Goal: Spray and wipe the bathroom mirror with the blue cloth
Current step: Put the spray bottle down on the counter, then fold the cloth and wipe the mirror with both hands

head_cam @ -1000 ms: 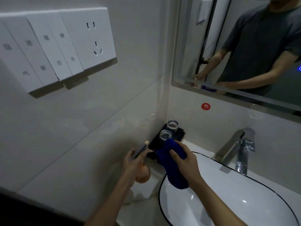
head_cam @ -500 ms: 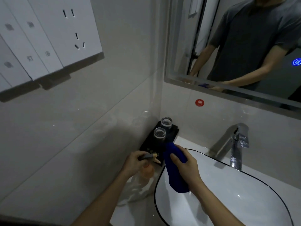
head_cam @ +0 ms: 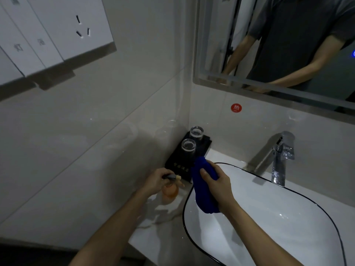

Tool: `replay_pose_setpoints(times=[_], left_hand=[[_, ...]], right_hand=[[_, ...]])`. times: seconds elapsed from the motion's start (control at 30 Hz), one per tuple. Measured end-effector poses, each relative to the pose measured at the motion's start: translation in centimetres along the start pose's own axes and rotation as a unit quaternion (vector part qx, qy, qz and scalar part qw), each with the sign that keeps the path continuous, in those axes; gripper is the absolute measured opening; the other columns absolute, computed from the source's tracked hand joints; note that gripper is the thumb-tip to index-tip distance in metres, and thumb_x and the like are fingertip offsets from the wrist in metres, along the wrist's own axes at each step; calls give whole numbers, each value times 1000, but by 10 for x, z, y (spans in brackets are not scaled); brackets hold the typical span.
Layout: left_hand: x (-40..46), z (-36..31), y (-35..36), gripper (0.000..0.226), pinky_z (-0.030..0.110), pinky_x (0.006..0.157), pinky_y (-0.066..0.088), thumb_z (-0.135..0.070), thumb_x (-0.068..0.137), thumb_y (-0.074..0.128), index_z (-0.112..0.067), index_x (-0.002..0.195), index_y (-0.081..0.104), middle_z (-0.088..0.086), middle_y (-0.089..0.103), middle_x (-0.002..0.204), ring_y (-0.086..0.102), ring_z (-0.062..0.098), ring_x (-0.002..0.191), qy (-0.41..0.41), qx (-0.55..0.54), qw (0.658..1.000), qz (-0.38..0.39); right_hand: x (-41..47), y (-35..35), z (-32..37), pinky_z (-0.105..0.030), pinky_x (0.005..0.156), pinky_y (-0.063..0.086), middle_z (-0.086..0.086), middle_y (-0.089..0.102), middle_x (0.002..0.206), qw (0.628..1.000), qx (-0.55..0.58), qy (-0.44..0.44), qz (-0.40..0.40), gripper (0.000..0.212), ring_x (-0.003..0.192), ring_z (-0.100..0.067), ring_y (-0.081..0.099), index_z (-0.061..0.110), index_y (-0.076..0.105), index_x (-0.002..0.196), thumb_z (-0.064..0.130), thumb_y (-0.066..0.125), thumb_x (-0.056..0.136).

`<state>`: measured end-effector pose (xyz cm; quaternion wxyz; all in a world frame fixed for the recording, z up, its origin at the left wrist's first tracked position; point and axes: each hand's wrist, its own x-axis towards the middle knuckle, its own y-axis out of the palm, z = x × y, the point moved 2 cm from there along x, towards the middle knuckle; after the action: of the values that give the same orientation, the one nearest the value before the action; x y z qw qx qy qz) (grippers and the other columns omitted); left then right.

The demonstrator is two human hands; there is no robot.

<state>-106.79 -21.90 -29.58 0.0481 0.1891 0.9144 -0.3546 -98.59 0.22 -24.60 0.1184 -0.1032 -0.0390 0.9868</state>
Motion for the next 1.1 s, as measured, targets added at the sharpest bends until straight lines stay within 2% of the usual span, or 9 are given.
replay_pose_setpoints(times=[0.17, 0.37, 0.47, 0.6, 0.7, 0.8, 0.97, 1.03, 1.1], left_hand=[[-4, -3, 4, 24, 19, 81, 52, -4, 88, 68, -24, 101, 71, -4, 69, 96, 66, 9, 90, 1, -2, 1000, 17], [-4, -14, 6, 18, 2, 65, 40, -10, 88, 66, -15, 104, 73, -5, 67, 95, 65, 12, 90, 36, 102, 994, 11], [-5, -34, 1, 39, -3, 71, 38, -7, 82, 67, -12, 121, 67, -5, 58, 109, 60, 10, 98, 74, 127, 989, 32], [-12, -92, -9, 39, 28, 91, 53, -14, 77, 65, -29, 113, 64, -7, 59, 112, 63, 15, 106, 165, 75, 983, -31], [-29, -165, -10, 31, 23, 96, 48, -29, 83, 66, -20, 112, 70, -8, 65, 115, 61, 7, 111, 312, 50, 946, -70], [-51, -236, 2, 37, 15, 99, 43, -26, 84, 73, -26, 120, 65, -13, 59, 127, 56, 3, 120, 412, 42, 909, -38], [-66, -312, 35, 51, 17, 113, 28, -29, 87, 70, -32, 136, 53, -20, 39, 147, 35, 1, 140, 520, 81, 849, 32], [-67, -334, 47, 48, 22, 114, 31, -24, 87, 71, -27, 133, 57, -15, 48, 143, 40, 2, 137, 554, 87, 827, 21], [-65, -349, 57, 43, 29, 107, 40, -11, 83, 74, -22, 122, 62, -13, 61, 127, 53, 6, 124, 556, 60, 829, -8]], right_hand=[[-5, -2, 1, -28, 75, 58, 5, 70, 115, 999, 41, 14, -2, 34, 95, -14, 70, 28, 57, 129, 23, 64, 96], [-13, -19, 16, -38, 76, 61, 1, 74, 107, 983, 166, 68, -28, 32, 93, -25, 72, 30, 61, 124, 27, 67, 94], [-18, -39, 32, -38, 74, 59, -3, 74, 110, 969, 231, 83, -38, 33, 98, -31, 71, 29, 62, 125, 30, 67, 93], [-25, -77, 62, -36, 70, 57, -4, 75, 108, 964, 246, 88, -49, 31, 96, -27, 71, 28, 65, 120, 39, 67, 91], [-25, -106, 80, -36, 79, 55, 1, 73, 117, 951, 286, 107, -34, 36, 108, -24, 69, 34, 62, 129, 43, 63, 94], [-28, -131, 101, -34, 85, 51, -4, 72, 120, 930, 340, 139, -20, 35, 113, -23, 65, 23, 65, 129, 38, 54, 100], [-41, -171, 126, -36, 82, 52, -16, 72, 112, 902, 396, 173, 11, 41, 97, -29, 67, 4, 66, 125, 33, 60, 96], [-45, -187, 134, -37, 79, 53, -17, 70, 100, 903, 396, 164, 27, 45, 87, -28, 67, 2, 64, 127, 35, 60, 96], [-49, -203, 137, -41, 76, 55, -17, 69, 91, 905, 397, 146, 35, 44, 80, -28, 68, 4, 64, 118, 42, 53, 99]])
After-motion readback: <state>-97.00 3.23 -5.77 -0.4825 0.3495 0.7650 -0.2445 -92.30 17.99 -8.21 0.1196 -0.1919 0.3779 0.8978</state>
